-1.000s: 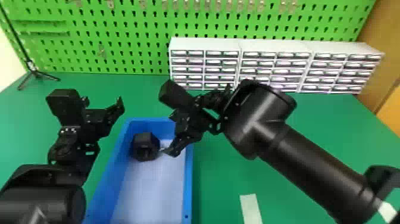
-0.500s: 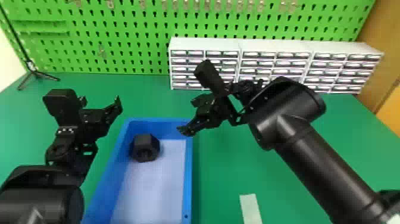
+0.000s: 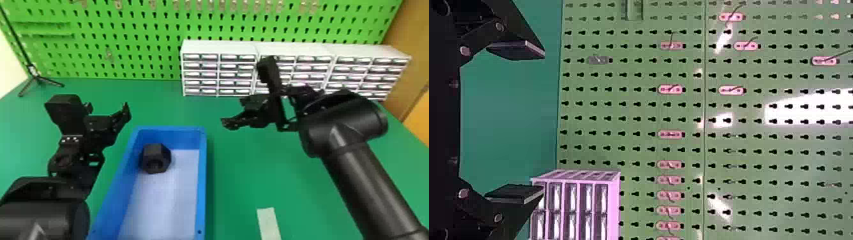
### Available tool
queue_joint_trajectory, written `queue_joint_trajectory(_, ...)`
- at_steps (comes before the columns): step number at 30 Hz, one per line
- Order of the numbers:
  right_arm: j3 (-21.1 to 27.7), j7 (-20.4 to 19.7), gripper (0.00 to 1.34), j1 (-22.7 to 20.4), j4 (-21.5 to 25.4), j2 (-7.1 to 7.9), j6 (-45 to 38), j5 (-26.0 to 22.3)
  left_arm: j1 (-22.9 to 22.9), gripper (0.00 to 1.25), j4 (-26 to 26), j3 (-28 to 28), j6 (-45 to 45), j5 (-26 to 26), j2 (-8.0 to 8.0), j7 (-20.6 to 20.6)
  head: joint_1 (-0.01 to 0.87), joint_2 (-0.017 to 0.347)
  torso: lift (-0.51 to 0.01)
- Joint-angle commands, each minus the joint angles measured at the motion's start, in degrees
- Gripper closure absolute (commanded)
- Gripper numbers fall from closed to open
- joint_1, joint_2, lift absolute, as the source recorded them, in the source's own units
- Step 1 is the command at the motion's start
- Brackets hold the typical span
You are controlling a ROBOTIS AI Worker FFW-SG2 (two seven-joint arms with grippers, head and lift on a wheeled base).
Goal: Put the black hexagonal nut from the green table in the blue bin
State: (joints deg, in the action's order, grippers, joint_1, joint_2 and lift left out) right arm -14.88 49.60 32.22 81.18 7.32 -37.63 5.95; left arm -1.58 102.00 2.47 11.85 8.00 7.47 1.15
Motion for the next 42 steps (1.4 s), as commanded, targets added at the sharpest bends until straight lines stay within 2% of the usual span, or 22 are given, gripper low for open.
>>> queue_joint_trajectory(1, 4.86, -0.29, 0.11, -1.37, -0.24, -0.38, 0.54, 2.31, 0.00, 0.31, 0.04, -0.09, -0.24, 0.09, 0.00, 0.00, 0.683, 0.028, -0.096)
queue_joint_trajectory(11, 11.10, -3.98, 0.11, -4.00, 0.03, -1.70, 1.50, 0.82, 0.26, 0.31, 0.48, 0.17, -0.42, 0.35, -0.08, 0.08, 0.683, 0.028, -0.096)
queue_joint_trajectory(15, 12.77, -8.38, 0.11, -5.76, 1.96, -2.31, 2.21, -1.03, 0.35, 0.31, 0.66, 0.17, -0.42, 0.44, -0.08, 0.08, 0.683, 0.028, -0.096)
queue_joint_trajectory(18, 14.26, -13.39, 0.11, -7.78, 3.63, -3.01, 3.79, -3.49, 0.35, 0.31, 0.75, 0.08, -0.42, 0.44, -0.08, 0.08, 0.683, 0.028, -0.096)
queue_joint_trajectory(21, 15.58, -18.31, 0.11, -9.72, 4.77, -3.37, 5.81, -6.74, 0.26, 0.31, 0.84, 0.08, -0.42, 0.53, -0.08, 0.08, 0.683, 0.028, -0.096)
queue_joint_trajectory(26, 16.55, -22.62, 0.11, -12.00, 5.56, -3.54, 10.20, -9.11, 0.44, 0.31, 0.84, -0.09, -0.42, 0.79, -0.08, 0.08, 0.683, 0.028, -0.096)
queue_joint_trajectory(29, 16.99, -27.45, 0.11, -13.85, 6.53, -3.80, 12.40, -11.40, 0.44, 0.31, 0.84, -0.09, -0.42, 0.79, -0.08, 0.08, 0.683, 0.028, -0.096)
queue_joint_trajectory(31, 17.69, -27.98, 0.11, -14.46, 6.71, -4.16, 12.84, -11.31, 0.44, 0.31, 0.92, -0.18, -0.42, 0.88, -0.08, 0.08, 0.683, 0.028, -0.096)
queue_joint_trajectory(35, 17.25, -28.51, 0.11, -15.08, 6.71, -3.89, 13.98, -10.87, 0.53, 0.31, 0.84, -0.18, -0.42, 0.88, -0.17, 0.08, 0.683, 0.028, -0.096)
queue_joint_trajectory(39, 16.99, -31.67, 0.11, -17.10, 7.58, -4.33, 17.94, -10.34, 0.62, 0.31, 0.84, -0.18, -0.42, 0.97, -0.35, 0.17, 0.683, 0.028, -0.096)
queue_joint_trajectory(42, 17.34, -34.04, 0.11, -18.86, 8.20, -5.30, 20.40, -10.34, 0.62, 0.31, 0.84, -0.18, -0.42, 0.88, -0.43, 0.08, 0.683, 0.028, -0.096)
